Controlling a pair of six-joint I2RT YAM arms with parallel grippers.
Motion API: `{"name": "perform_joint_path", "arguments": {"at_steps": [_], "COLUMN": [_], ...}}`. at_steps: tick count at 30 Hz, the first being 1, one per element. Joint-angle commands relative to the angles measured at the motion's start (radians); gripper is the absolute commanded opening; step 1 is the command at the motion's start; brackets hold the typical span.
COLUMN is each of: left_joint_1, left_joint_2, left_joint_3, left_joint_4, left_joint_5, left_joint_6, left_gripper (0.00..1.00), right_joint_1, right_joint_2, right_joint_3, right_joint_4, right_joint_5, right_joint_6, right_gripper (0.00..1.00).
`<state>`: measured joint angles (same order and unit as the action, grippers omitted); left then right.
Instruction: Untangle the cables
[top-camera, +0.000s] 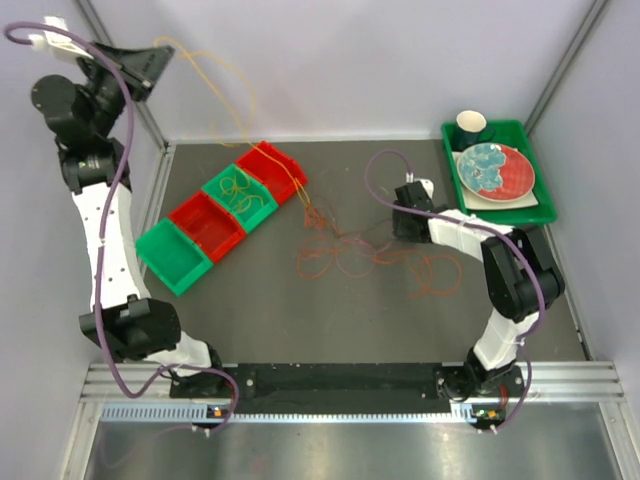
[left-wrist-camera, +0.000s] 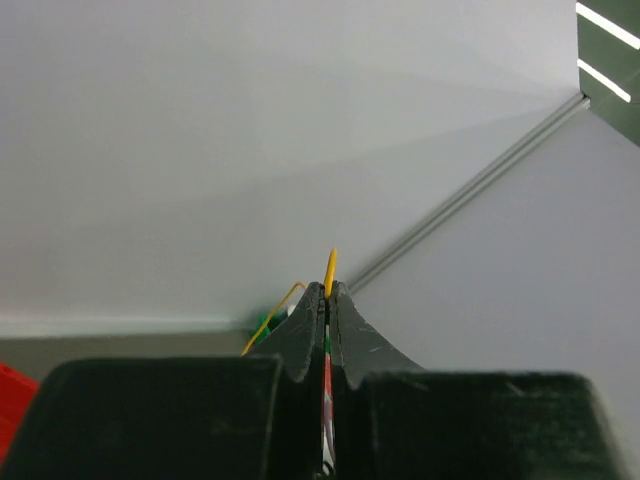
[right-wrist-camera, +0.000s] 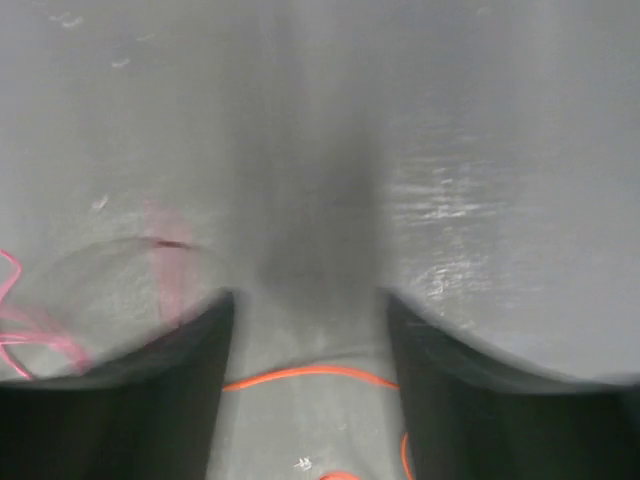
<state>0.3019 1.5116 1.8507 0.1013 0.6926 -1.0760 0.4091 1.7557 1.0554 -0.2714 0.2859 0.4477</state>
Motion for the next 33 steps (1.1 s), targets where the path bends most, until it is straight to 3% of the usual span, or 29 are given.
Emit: {"name": "perform_joint_path", "arguments": {"at_steps": [1,5,12,22,33], "left_joint_1": [-0.084,-0.18,-0.222,-0.221,-0.221], "left_joint_2": [-0.056,-0.056,-0.06,-0.079,-0.091], "left_joint_3": [-0.077,-0.09,-0.099,-0.1,-0.105], "left_joint_4": [0.086,0.074,0.066,0.032,0.018], "left_joint_5": [0.032,0.021,0.007,0.002,-0.001], "left_joint_6": [-0.016,0.008,0.022,0.056,0.076], "left_gripper": [0.0,0.0,0.0,0.0,0.0], "right_joint_1": [0.003,0.11,0.252,0.304,0.347], "right_joint_2": [-0.116,-0.131,0.049,0.246,0.318], "right_joint_3": [0.087,0.193,0.411,0.538,0.606], "right_joint_4": [0.023,0.011,-0.052,-0.011,-0.026], "right_joint_5": [-0.141,-0.197,-0.254,-0.401,-0.413], "right_joint_6": [-0.012,-0.064,-0.011,0.161,0.144], "right_gripper": [0.79,0.84,0.84,0.83,0.8]}}
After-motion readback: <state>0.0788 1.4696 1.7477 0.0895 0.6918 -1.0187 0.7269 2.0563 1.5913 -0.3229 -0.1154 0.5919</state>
